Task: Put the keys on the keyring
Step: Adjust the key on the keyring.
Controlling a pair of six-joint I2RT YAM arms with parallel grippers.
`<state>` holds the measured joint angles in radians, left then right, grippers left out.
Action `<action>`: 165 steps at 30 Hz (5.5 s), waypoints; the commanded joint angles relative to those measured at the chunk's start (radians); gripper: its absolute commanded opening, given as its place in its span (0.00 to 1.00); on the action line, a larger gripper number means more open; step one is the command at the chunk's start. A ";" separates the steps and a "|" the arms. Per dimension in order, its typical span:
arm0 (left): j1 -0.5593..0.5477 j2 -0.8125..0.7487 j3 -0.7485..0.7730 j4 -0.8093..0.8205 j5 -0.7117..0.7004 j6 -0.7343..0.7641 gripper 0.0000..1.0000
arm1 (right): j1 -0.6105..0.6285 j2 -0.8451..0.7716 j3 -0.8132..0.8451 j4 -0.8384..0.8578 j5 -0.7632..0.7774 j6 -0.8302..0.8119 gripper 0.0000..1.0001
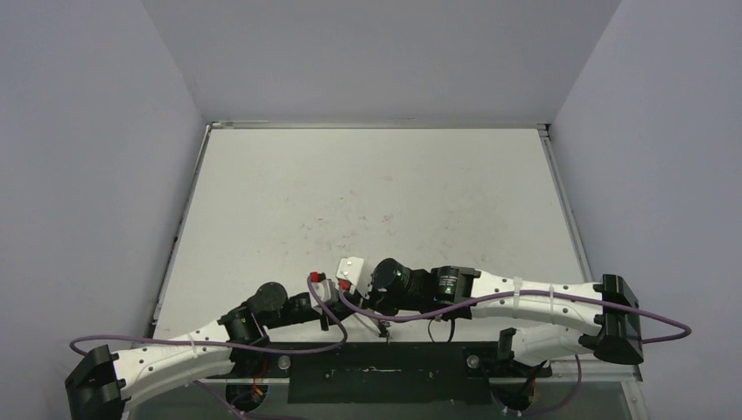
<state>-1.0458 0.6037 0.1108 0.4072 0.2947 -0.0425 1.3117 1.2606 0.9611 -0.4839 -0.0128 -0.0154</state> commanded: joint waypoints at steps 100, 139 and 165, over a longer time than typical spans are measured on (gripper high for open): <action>-0.008 -0.268 -0.116 0.125 0.096 0.070 0.07 | -0.362 -0.285 -0.491 0.857 -0.838 -0.027 0.00; -0.010 -0.199 0.071 -0.250 -0.086 -0.316 0.24 | -0.261 -0.186 -0.347 0.561 -0.622 -0.092 0.00; -0.010 -0.124 0.116 -0.384 -0.146 -0.713 0.29 | -0.252 -0.140 -0.375 0.639 -0.609 -0.047 0.00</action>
<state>-1.0523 0.4751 0.1944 0.0189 0.1486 -0.6964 1.0550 1.1107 0.5705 0.0822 -0.6350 -0.0681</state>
